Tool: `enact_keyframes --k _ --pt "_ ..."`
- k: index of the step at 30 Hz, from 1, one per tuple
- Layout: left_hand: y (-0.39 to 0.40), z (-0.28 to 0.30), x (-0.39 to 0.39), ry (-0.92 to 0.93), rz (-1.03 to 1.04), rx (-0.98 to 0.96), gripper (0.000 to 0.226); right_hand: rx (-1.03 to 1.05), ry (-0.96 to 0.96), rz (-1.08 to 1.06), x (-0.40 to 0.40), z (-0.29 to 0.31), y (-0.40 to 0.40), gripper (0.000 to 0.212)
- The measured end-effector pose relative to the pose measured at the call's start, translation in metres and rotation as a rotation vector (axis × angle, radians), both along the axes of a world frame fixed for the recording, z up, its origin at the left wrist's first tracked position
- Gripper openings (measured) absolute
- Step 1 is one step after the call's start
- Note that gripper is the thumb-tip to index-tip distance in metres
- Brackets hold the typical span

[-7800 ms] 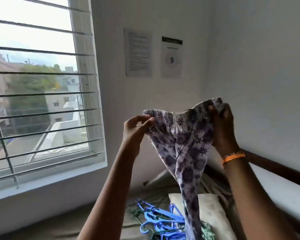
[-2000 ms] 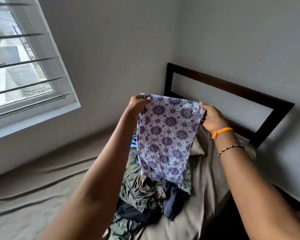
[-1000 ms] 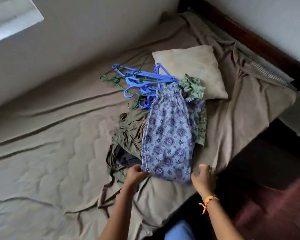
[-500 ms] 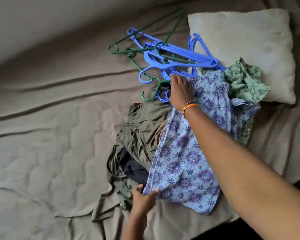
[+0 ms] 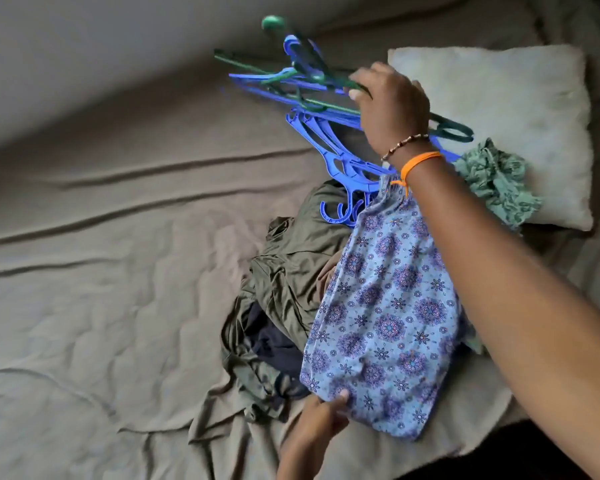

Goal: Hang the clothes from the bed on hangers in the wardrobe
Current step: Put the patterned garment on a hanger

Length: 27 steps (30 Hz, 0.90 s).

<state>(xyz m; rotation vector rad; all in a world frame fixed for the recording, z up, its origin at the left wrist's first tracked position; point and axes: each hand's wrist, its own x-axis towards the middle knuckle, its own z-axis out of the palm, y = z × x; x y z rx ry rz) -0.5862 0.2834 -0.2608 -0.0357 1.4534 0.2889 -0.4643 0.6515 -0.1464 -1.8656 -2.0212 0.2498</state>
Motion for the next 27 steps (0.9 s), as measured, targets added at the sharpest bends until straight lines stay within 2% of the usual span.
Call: enact_keyframes --k 2,5,6,9,11,13,17,21,23,24,25,26,27 --pt "0.002 0.007 0.002 -0.012 0.001 0.039 0.017 -0.114 0.053 0.073 0.004 0.027 -0.011 0.027" --pt "0.004 0.024 0.003 -0.036 0.000 0.082 0.005 -0.178 0.021 0.161 0.011 0.039 -0.072 0.025" --pt "0.005 0.027 0.003 -0.050 0.018 0.083 0.012 -0.178 0.011 0.171 0.015 0.033 -0.101 0.023" --pt "0.003 0.031 -0.001 -0.089 0.135 0.062 0.020 -0.200 0.021 0.093 0.031 0.007 -0.194 0.016" --pt "-0.001 0.030 -0.008 -0.105 0.181 0.049 0.019 -0.305 0.105 0.006 0.038 -0.010 -0.246 0.018" --pt "-0.007 0.027 -0.014 -0.116 0.192 0.040 0.018 -0.327 0.105 -0.003 0.038 -0.021 -0.284 0.022" --pt "-0.011 0.022 -0.022 -0.120 0.217 0.088 0.039 -0.233 0.003 0.099 0.027 -0.025 -0.327 0.014" --pt "-0.016 0.029 -0.033 -0.166 0.313 0.101 0.061 -0.358 0.172 0.038 0.027 -0.039 -0.367 0.020" --pt "-0.011 0.037 -0.038 -0.142 0.270 0.143 0.061 -0.359 0.205 0.022 0.031 -0.043 -0.385 0.021" --pt "-0.006 0.038 -0.041 -0.057 0.210 0.233 0.050 -0.336 0.205 0.017 0.032 -0.042 -0.391 0.021" --pt "-0.001 0.037 -0.046 0.125 0.132 0.344 0.034 -0.297 0.206 0.008 0.033 -0.040 -0.393 0.021" --pt "0.006 0.033 -0.052 0.389 0.017 0.486 0.029 -0.247 0.203 0.002 0.033 -0.037 -0.393 0.022" --pt "0.017 0.029 -0.057 0.667 -0.162 0.626 0.044 -0.193 0.199 -0.001 0.034 -0.032 -0.391 0.024"
